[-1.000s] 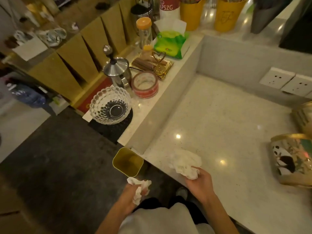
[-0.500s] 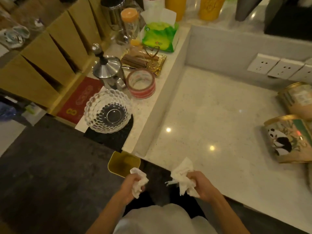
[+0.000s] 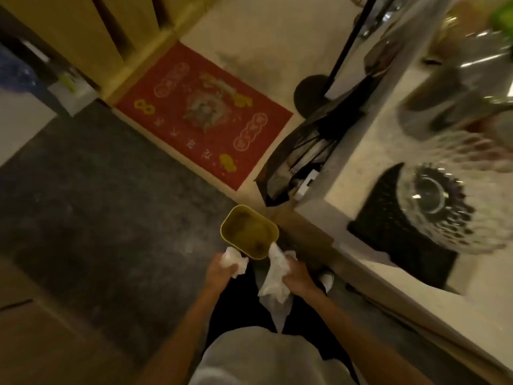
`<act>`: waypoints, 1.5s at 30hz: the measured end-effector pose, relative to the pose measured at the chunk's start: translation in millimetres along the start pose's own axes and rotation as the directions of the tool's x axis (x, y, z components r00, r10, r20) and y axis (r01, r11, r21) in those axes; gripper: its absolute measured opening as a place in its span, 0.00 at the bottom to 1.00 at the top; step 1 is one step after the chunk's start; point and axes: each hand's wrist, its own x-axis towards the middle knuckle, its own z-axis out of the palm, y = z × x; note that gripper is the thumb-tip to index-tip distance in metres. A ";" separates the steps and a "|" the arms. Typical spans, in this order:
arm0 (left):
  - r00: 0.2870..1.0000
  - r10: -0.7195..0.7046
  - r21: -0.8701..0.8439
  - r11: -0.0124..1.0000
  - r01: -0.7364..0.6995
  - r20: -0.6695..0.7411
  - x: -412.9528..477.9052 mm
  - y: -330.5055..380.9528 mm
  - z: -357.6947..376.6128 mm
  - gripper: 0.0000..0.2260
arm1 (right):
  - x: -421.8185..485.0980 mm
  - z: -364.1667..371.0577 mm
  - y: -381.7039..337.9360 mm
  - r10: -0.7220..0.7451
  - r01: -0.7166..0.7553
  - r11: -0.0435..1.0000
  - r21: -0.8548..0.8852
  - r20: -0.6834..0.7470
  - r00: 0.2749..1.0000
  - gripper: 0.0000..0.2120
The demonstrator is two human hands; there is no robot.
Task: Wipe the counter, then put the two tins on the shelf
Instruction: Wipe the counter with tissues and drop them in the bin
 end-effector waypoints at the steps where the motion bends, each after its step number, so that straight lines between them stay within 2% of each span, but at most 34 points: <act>1: 1.000 0.021 0.057 0.998 -0.021 0.001 21.2 -3.7 -7.3 0.15 | 19.1 13.7 -8.2 -0.010 0.010 1.000 -0.001 -0.002 1.000 0.21; 4: 0.997 0.071 0.235 0.969 -0.070 0.002 95.3 -15.4 -16.8 0.11 | 87.0 47.0 -15.8 0.027 -0.029 0.997 -0.068 -0.041 0.999 0.27; 6: 0.996 0.084 0.297 0.951 -0.091 0.036 154.3 -27.9 -10.9 0.09 | 140.8 67.5 -14.9 0.054 -0.058 0.992 -0.115 -0.037 0.998 0.24; 9: 0.993 0.082 0.361 0.926 -0.109 0.090 246.6 -51.9 7.9 0.12 | 231.1 96.3 -8.8 0.038 -0.039 0.977 -0.209 -0.013 0.999 0.20; 11: 0.983 0.091 0.484 0.861 -0.159 0.162 303.0 -72.3 23.9 0.15 | 291.4 113.5 -2.5 0.051 -0.054 0.971 -0.231 -0.020 0.998 0.21; 13: 0.972 0.086 0.624 0.754 -0.207 0.219 352.9 -93.6 39.4 0.17 | 348.4 130.5 7.7 0.071 -0.070 0.968 -0.241 -0.004 0.997 0.18; 16: 0.949 0.066 0.695 0.666 -0.272 0.308 414.4 -120.0 65.9 0.20 | 417.0 154.5 23.9 0.038 -0.041 0.939 -0.341 -0.014 0.999 0.15; 18: 0.926 0.040 0.725 0.609 -0.320 0.375 446.1 -131.8 84.8 0.22 | 446.5 163.1 39.6 0.051 -0.031 0.918 -0.394 0.040 0.998 0.20; 20: 0.910 0.036 0.754 0.546 -0.365 0.414 466.1 -140.6 98.5 0.28 | 460.5 163.9 53.7 0.065 0.003 0.859 -0.512 0.116 0.991 0.33; 23: 0.893 0.086 0.768 0.479 -0.426 0.442 472.3 -145.3 105.4 0.34 | 458.7 154.5 64.6 0.051 0.028 0.801 -0.598 0.114 0.992 0.43; 26: 0.890 0.123 0.778 0.443 -0.445 0.439 450.5 -133.2 94.5 0.30 | 428.5 140.7 53.8 -0.060 0.118 0.778 -0.618 0.113 0.992 0.41; 29: 0.904 0.102 0.802 0.428 -0.416 0.415 401.4 -108.8 65.8 0.26 | 370.0 119.7 31.6 -0.135 0.178 0.796 -0.578 0.118 0.984 0.34; 32: 0.910 0.096 0.802 0.441 -0.403 0.404 330.3 -82.6 29.7 0.21 | 291.9 93.3 10.6 -0.183 0.188 0.818 -0.543 0.064 0.981 0.19; 34: 0.906 0.112 0.815 0.401 -0.418 0.409 275.0 -65.6 10.8 0.19 | 237.7 78.9 -3.4 -0.192 0.186 0.833 -0.522 0.043 0.980 0.09; 37: 0.898 0.110 0.847 0.301 -0.438 0.426 184.1 -40.4 -2.2 0.19 | 159.2 60.5 -15.0 -0.238 0.213 0.829 -0.516 0.020 0.971 0.09; 39: 0.887 0.129 0.843 0.277 -0.461 0.443 126.5 -27.3 -0.2 0.18 | 108.5 45.9 -7.6 -0.310 0.264 0.825 -0.500 -0.009 0.951 0.10; 42: 0.872 0.218 0.827 0.281 -0.486 0.438 48.3 -18.9 15.0 0.16 | 37.4 18.2 30.8 -0.340 0.291 0.831 -0.473 -0.018 0.940 0.11; 45: 0.867 0.286 0.805 0.335 -0.490 0.409 -25.4 -23.8 47.6 0.15 | -25.6 -14.4 102.6 -0.331 0.276 0.835 -0.476 -0.034 0.943 0.11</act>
